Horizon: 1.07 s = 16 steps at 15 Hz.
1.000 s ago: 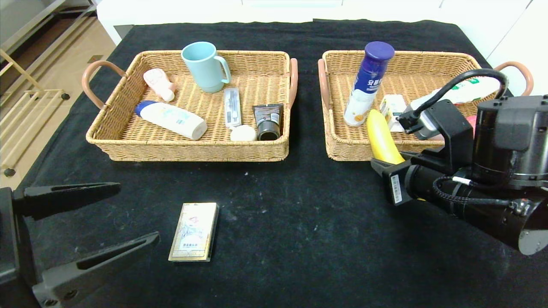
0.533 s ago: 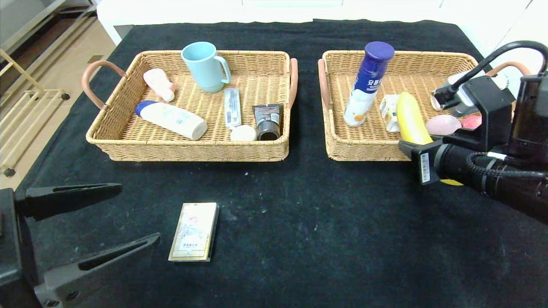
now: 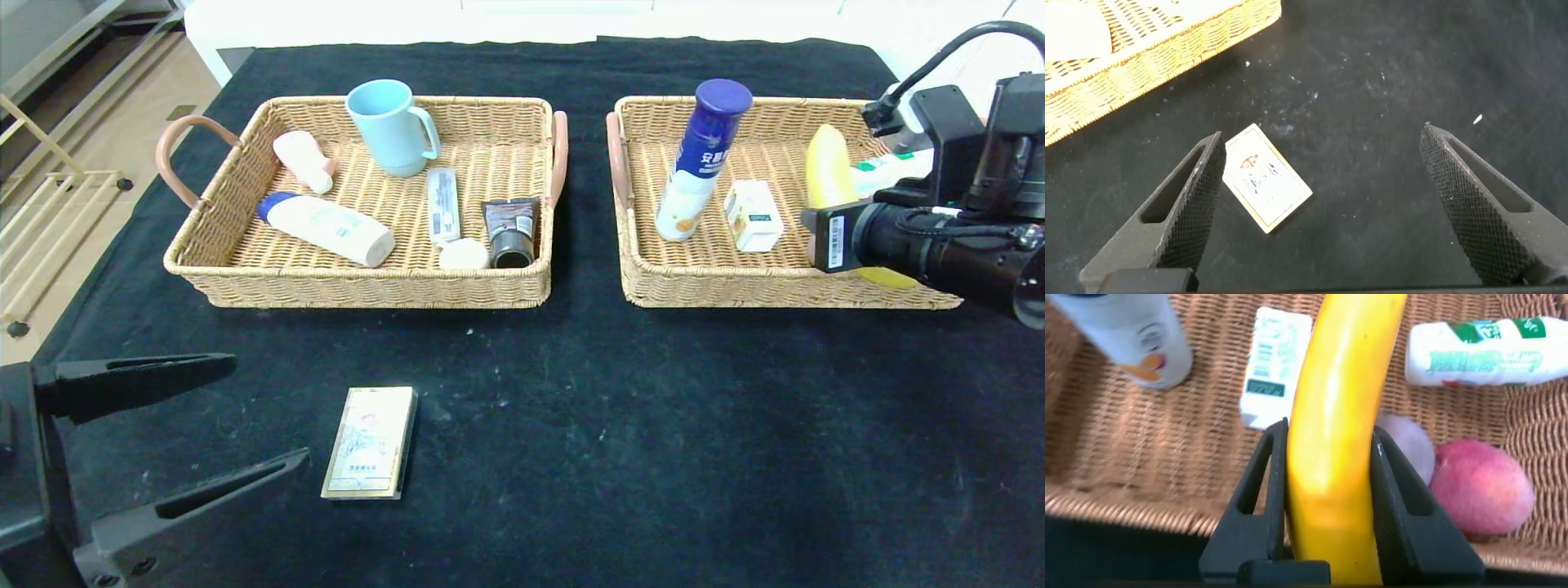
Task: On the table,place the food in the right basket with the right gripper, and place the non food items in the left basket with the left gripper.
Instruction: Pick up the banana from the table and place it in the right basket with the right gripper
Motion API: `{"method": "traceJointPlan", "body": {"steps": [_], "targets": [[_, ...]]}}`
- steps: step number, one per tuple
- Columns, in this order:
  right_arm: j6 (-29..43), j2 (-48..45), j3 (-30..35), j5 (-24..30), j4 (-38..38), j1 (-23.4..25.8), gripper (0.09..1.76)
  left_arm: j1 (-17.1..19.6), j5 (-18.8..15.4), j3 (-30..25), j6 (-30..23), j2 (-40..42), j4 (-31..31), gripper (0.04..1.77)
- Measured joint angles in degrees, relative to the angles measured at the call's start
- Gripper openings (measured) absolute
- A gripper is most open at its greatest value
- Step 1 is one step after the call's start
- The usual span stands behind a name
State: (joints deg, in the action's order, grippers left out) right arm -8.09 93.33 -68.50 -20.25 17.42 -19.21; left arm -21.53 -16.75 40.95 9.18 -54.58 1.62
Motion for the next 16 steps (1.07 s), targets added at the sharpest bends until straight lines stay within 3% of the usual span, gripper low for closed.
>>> {"method": "traceJointPlan", "body": {"steps": [6,10,16], "targets": [[0.13,5.23,-8.77,0.30,-0.12,2.65,0.68,0.00,0.00,0.00,0.00,-0.13,0.02,1.72],[-0.02,7.44,-11.02,0.24,0.30,3.01,0.68,0.00,-0.02,0.00,0.00,-0.13,0.09,1.72],[0.13,8.81,-11.85,0.00,0.18,3.47,1.23,0.00,-0.04,-0.07,0.00,-0.13,0.11,1.72]]}}
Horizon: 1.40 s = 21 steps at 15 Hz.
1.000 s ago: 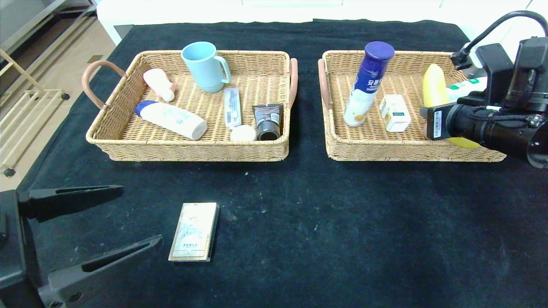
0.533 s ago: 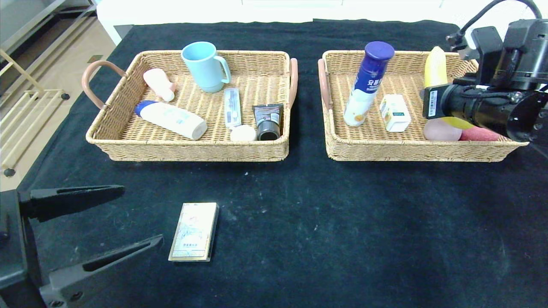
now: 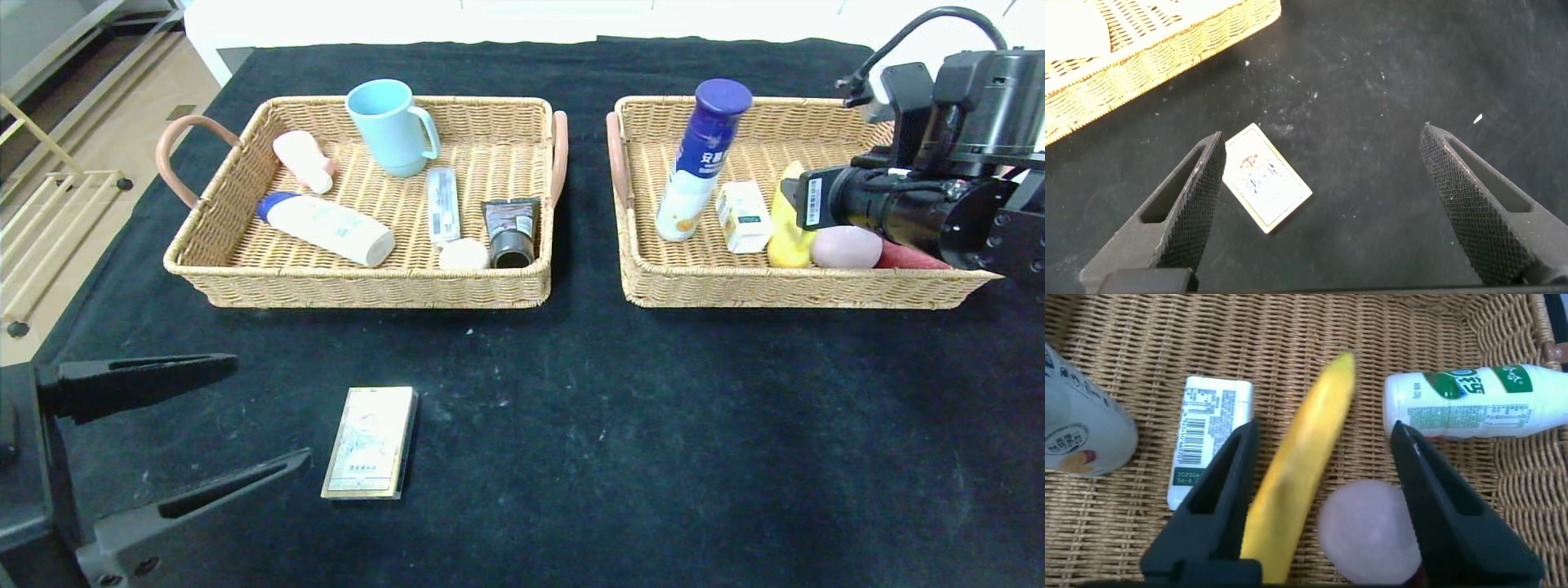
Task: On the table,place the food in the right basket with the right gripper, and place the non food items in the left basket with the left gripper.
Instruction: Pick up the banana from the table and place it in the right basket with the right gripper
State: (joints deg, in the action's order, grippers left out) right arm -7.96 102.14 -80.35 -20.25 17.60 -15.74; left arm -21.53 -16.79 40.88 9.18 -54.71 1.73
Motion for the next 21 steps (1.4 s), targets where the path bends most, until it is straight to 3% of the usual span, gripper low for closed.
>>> {"method": "traceJointPlan", "body": {"steps": [8,13,21], "targets": [[-0.02,-3.58,3.56,0.41,-0.35,-1.45,1.53,0.00,0.00,-0.02,0.00,0.00,0.00,1.72],[0.33,-10.06,12.13,0.88,-0.16,-6.64,1.62,0.00,-0.73,-0.15,0.00,-0.06,-0.05,1.72],[0.05,-23.24,26.33,17.09,-0.35,-14.97,1.68,0.06,-0.73,-0.26,0.00,-0.39,-0.09,1.72]]}}
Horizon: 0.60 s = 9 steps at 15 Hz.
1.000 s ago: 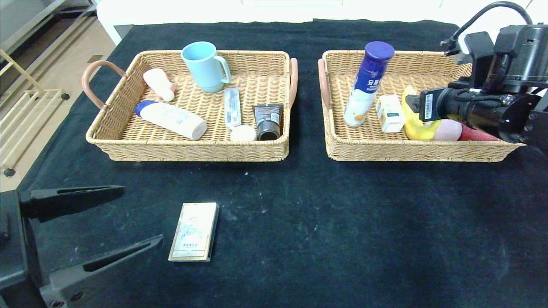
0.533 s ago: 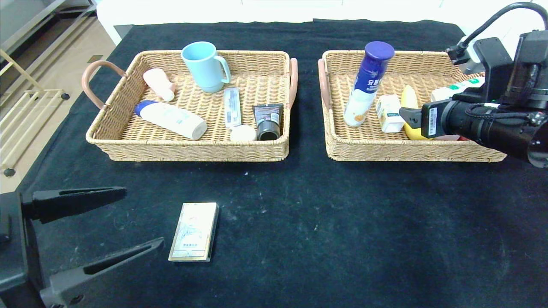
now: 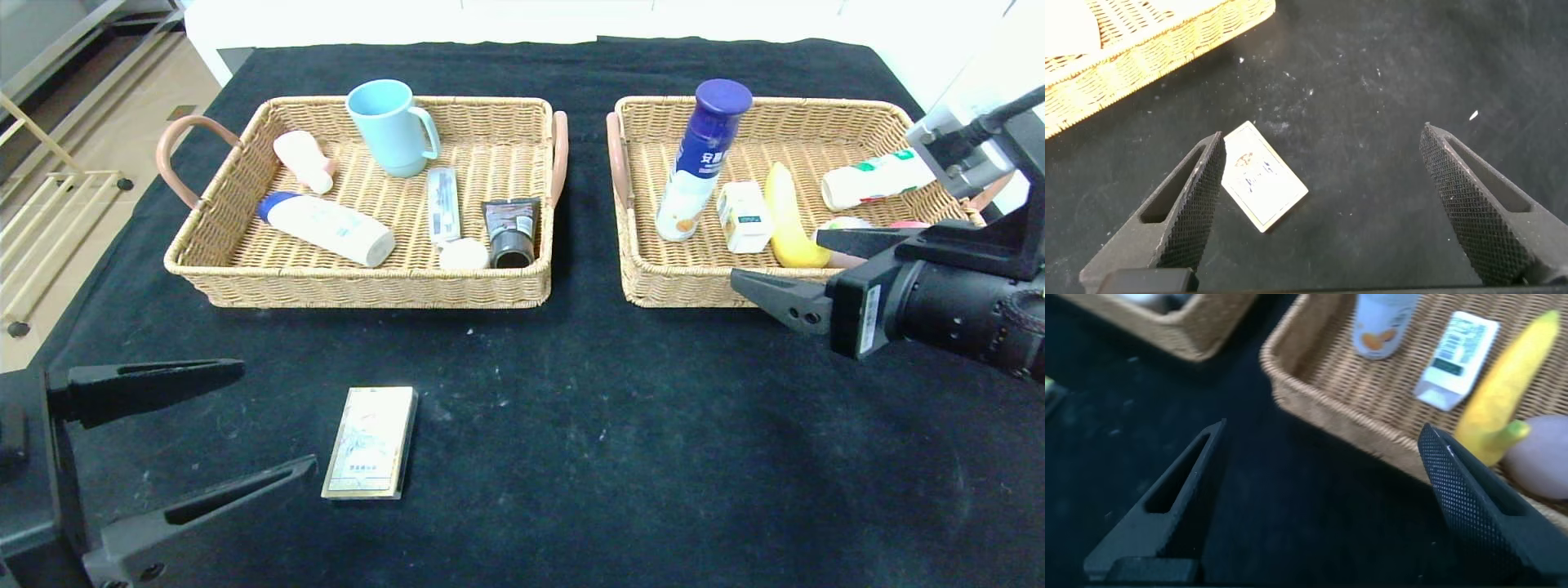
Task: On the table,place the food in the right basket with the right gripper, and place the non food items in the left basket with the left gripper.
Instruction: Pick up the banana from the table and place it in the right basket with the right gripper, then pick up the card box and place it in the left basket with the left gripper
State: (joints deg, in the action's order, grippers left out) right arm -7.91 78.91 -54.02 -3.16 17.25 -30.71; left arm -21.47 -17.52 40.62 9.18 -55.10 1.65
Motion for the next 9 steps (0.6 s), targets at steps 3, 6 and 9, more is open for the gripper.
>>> {"method": "traceJointPlan", "body": {"steps": [3,6,9], "targets": [[-0.32,-4.83,4.85,9.00,-0.02,0.80,1.69,0.00,0.02,-0.29,0.00,-0.71,0.00,1.72],[-0.46,-9.18,10.91,18.51,0.22,3.62,1.69,-0.16,0.22,-0.68,0.18,-1.51,-0.02,1.72],[-1.06,-12.63,15.38,27.36,0.50,7.75,1.70,-1.32,0.60,-1.16,0.18,-2.08,-0.07,1.72]]}}
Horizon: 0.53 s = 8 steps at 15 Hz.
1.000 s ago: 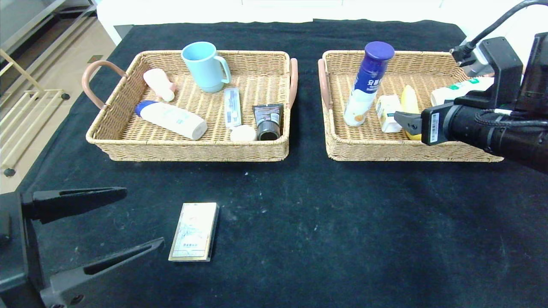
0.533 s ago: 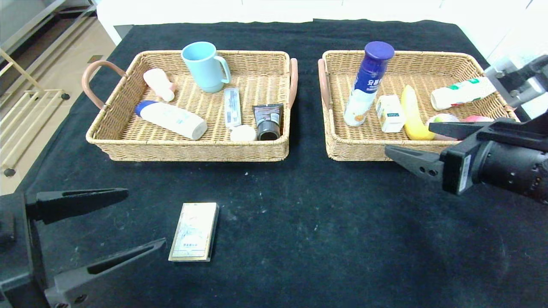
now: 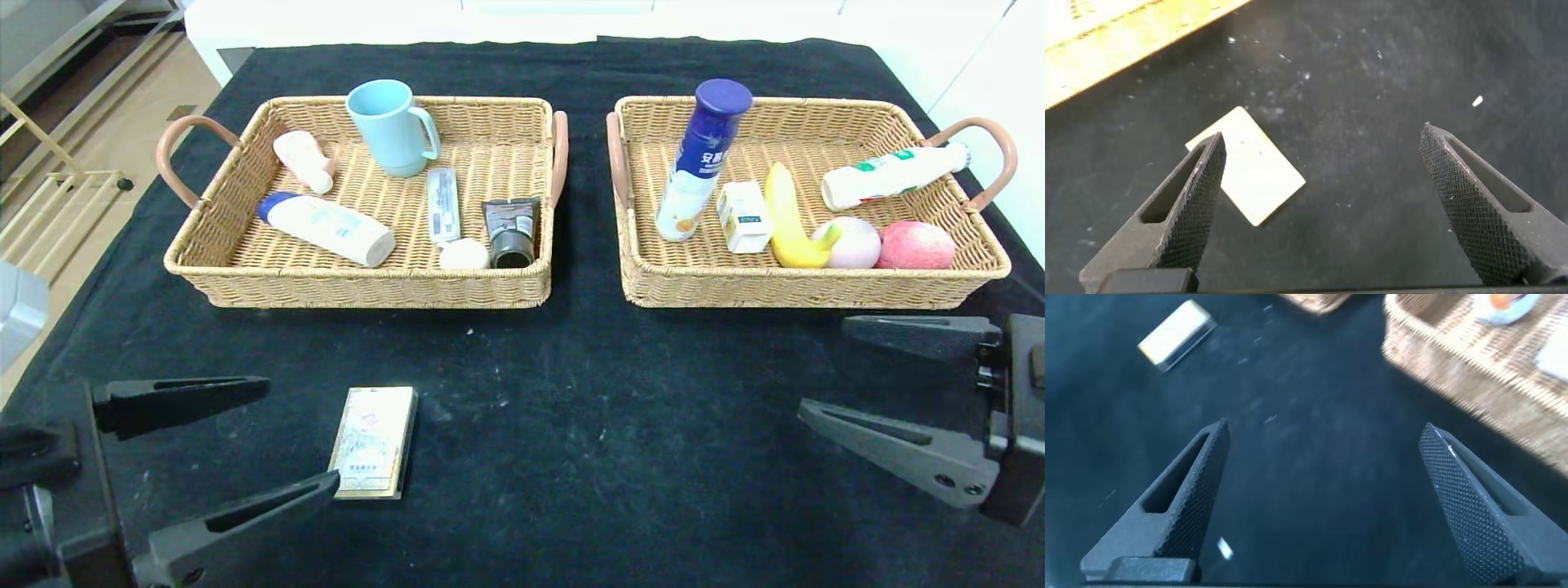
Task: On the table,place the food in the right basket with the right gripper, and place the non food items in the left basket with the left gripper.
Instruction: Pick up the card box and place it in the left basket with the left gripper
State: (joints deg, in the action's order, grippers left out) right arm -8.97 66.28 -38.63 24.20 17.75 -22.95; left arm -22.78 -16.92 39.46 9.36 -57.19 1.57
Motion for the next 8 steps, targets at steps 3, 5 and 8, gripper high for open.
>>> {"method": "traceJointPlan", "body": {"steps": [3,5,8], "targets": [[-0.21,-2.32,2.85,6.31,1.65,3.80,1.70,-0.56,0.13,-0.16,0.00,-0.02,-0.01,1.72],[-0.95,-3.33,4.44,7.88,3.67,4.80,1.70,-0.69,0.20,-0.18,0.04,0.02,-0.01,1.72],[-1.28,-3.61,6.63,8.13,6.06,5.35,1.70,-0.63,1.46,0.04,0.20,0.40,-0.01,1.72]]}}
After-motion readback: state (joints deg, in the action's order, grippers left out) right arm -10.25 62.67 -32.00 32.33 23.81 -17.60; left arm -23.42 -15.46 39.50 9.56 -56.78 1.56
